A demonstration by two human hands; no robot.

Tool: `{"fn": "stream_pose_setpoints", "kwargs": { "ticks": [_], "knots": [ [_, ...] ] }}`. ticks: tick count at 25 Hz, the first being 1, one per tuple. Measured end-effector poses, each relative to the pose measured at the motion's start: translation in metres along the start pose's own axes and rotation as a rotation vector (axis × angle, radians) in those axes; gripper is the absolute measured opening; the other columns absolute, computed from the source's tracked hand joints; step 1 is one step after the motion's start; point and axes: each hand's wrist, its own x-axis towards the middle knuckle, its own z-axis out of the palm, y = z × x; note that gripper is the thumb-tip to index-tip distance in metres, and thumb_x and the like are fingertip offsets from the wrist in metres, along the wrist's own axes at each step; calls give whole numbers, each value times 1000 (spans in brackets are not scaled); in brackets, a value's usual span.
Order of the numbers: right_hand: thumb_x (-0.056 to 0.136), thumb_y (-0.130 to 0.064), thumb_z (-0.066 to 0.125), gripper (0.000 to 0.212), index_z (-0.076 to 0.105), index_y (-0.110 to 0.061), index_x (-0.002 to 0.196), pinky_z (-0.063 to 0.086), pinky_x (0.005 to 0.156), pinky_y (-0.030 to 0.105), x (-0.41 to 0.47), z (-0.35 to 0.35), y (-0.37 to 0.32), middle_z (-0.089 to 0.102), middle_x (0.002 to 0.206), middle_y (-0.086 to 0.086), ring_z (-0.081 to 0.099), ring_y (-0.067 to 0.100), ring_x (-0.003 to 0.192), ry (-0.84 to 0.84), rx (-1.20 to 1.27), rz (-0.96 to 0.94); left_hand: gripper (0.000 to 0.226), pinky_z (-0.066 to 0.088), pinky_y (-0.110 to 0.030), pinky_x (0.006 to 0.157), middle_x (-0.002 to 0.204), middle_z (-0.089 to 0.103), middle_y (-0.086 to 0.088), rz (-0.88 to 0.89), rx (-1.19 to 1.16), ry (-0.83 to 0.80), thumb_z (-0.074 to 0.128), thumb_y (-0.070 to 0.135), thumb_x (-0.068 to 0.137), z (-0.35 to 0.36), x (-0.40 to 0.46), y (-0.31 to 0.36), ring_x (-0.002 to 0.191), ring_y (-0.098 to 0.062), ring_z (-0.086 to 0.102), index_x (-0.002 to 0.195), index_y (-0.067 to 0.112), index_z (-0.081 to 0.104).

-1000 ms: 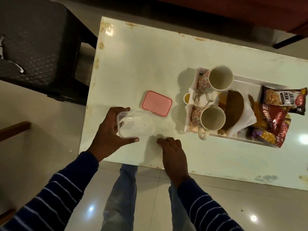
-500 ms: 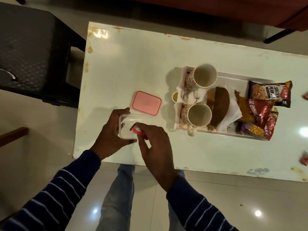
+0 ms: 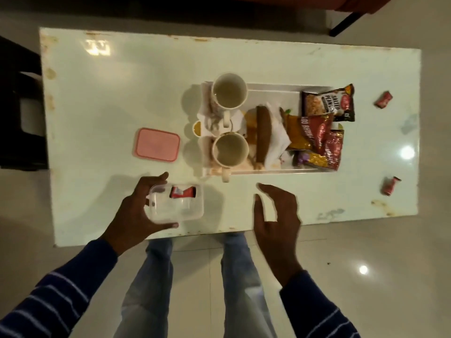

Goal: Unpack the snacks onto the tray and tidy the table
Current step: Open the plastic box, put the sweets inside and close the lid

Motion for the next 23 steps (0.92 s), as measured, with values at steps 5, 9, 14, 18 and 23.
{"fn": "stream_pose_setpoints", "kwargs": {
  "ticks": [5, 9, 14, 18, 23],
  "knots": [
    [93, -18, 64, 30, 60, -26, 122, 55, 75, 43, 26, -97, 109, 62, 118, -4, 61, 16, 100, 216, -116, 258, 103, 51, -12, 85, 125, 59, 12, 24, 22, -153, 98, 31, 47, 71, 0, 50, 113, -6, 59, 134, 40, 43],
    [91, -18, 63, 34, 58, -29, 123, 54, 74, 40, 47, -146, 184, 57, 118, -13, 60, 15, 100, 267, -153, 361, 99, 52, -20, 92, 131, 58, 13, 113, 36, -229, 98, 35, 50, 154, 29, 96, 119, -6, 57, 134, 34, 46],
    [91, -18, 65, 43, 55, -13, 133, 46, 97, 32, 71, -182, 273, 57, 130, 9, 53, 15, 111, 233, -230, 504, 98, 47, -12, 92, 132, 53, 16, 217, 56, -291, 96, 38, 53, 256, 76, 154, 120, -3, 52, 135, 28, 43],
    [97, -32, 56, 47, 47, -23, 142, 33, 98, 23, 90, -188, 311, 50, 142, 6, 43, 20, 132, 77, -360, 628, 101, 40, 4, 83, 126, 49, 23, 250, 91, -345, 97, 36, 51, 308, 112, 178, 112, 12, 49, 135, 28, 41],
    [97, -25, 49, 37, 55, -27, 134, 47, 84, 34, 100, -182, 333, 57, 129, 5, 52, 28, 118, 115, -373, 721, 97, 49, -13, 88, 120, 45, 36, 248, 136, -343, 96, 37, 52, 343, 140, 187, 114, 12, 49, 125, 48, 33]
  ]
}}
